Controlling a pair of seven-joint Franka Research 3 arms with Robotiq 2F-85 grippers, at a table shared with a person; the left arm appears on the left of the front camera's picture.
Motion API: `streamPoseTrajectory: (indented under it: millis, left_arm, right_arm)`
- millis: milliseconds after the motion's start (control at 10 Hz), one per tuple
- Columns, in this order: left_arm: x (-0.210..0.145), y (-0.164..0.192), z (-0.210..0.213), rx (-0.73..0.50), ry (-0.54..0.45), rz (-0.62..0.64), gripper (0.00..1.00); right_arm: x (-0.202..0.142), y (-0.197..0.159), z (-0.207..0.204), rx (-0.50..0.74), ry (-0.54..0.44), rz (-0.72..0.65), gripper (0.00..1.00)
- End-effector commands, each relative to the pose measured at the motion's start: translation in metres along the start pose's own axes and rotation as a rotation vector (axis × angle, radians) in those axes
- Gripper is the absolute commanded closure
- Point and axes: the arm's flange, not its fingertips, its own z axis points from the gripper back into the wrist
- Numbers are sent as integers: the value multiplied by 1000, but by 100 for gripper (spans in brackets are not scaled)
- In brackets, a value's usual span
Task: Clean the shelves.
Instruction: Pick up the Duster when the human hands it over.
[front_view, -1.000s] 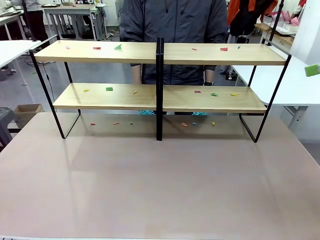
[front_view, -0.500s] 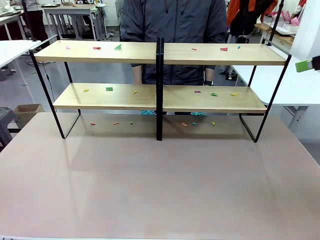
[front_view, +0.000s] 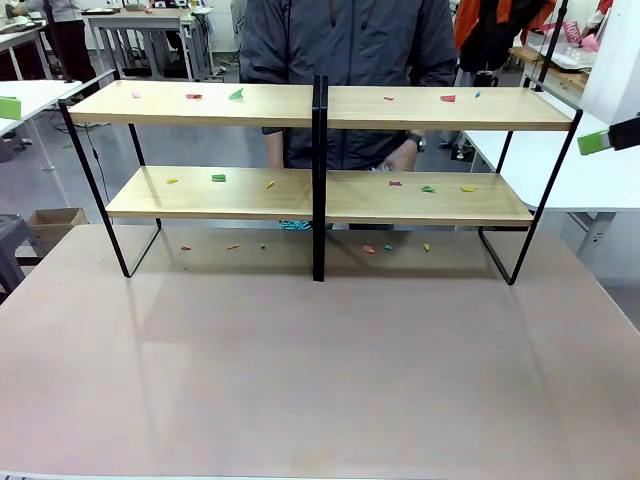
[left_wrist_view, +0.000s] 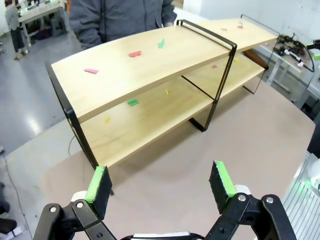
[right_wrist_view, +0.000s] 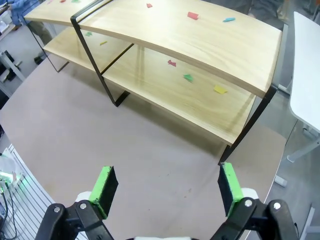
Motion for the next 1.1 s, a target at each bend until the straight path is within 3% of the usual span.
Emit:
streamPoseTrajectory:
  millis: [0, 100, 1000]
  left_arm:
    - [-35, -32, -8, 49, 8, -2, 0]
    - [0, 0, 0, 0, 0, 0, 0]
    - [0, 0, 0, 0, 0, 0, 0]
  right_arm:
    - [3, -9, -1, 3, -9, 27, 0]
    - [2, -12, 3, 5, -22, 26, 0]
    - [-2, -13, 29, -36, -104, 8, 0]
